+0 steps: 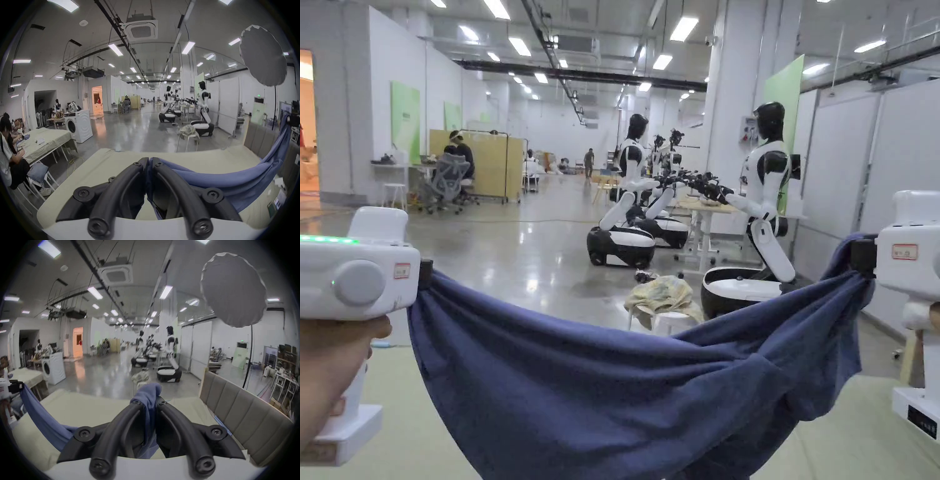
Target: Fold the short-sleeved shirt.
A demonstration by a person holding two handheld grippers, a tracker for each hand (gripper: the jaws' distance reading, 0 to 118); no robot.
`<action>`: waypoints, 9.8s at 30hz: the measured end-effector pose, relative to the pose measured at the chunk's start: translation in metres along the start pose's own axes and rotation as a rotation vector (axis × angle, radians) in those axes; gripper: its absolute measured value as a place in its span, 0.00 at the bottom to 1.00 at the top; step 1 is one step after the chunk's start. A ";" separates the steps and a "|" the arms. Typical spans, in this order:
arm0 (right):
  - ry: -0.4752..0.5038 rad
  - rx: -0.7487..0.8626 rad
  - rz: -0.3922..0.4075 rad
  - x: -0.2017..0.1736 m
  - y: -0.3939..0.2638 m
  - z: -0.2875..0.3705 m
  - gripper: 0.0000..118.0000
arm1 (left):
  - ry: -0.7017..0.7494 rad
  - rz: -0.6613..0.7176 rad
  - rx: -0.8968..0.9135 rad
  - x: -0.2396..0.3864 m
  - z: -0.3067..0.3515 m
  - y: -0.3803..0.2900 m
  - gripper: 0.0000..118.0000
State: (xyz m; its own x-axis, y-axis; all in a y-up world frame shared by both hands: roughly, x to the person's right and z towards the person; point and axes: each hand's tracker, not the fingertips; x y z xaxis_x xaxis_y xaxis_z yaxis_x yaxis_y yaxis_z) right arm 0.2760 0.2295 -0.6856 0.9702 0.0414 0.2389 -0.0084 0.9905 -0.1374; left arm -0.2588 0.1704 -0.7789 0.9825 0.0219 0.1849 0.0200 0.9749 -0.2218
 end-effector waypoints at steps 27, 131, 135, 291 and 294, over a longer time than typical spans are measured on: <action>0.090 -0.524 -0.095 0.057 -0.295 0.067 0.10 | -0.136 -0.040 -0.546 -0.024 0.060 -0.259 0.05; 0.190 -0.149 0.082 -0.010 -0.065 0.019 0.02 | -0.230 0.029 -0.241 0.007 0.063 -0.138 0.08; 0.145 -0.064 0.122 -0.002 -0.005 0.029 0.02 | -0.187 -0.025 -0.132 0.020 0.057 -0.057 0.08; 0.158 -0.247 -0.039 -0.034 -0.420 0.206 0.11 | -0.057 -0.276 -0.488 0.075 0.048 -0.378 0.66; 0.119 -0.344 -0.027 -0.021 -0.422 0.195 0.11 | -0.055 -0.300 -0.569 0.074 0.009 -0.382 0.65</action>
State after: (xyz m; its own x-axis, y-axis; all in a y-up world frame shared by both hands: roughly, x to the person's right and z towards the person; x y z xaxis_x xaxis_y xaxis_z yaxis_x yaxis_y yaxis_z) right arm 0.2122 -0.1642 -0.4453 0.9905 -0.0197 0.1362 0.0799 0.8880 -0.4529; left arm -0.1955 -0.1982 -0.6715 0.9081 -0.2074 0.3637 0.4027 0.6704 -0.6232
